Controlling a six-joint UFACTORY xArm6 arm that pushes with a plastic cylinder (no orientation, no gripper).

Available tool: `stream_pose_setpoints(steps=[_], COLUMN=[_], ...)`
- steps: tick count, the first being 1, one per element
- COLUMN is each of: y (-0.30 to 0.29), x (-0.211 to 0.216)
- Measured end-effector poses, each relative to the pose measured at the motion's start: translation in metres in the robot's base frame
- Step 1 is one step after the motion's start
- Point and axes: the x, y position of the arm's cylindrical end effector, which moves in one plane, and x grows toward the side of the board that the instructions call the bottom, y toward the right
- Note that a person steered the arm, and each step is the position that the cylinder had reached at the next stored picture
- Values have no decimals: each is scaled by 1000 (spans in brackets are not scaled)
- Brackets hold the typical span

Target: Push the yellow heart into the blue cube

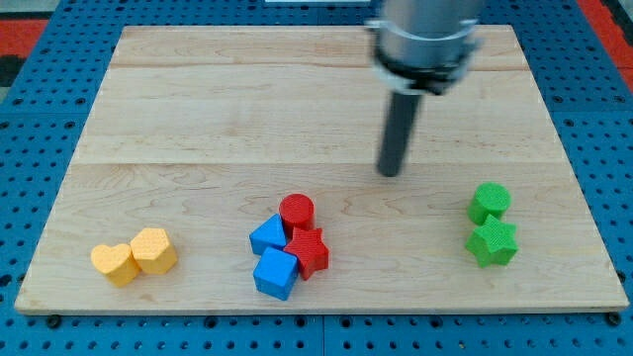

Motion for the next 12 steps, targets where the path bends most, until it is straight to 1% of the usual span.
stream_pose_setpoints(steps=[2,3,4,7,8,9,10,12], y=[-248,-345,-345,-345,-345,-342,-294,-203], x=[-6,5,9,58,112,124,132,134])
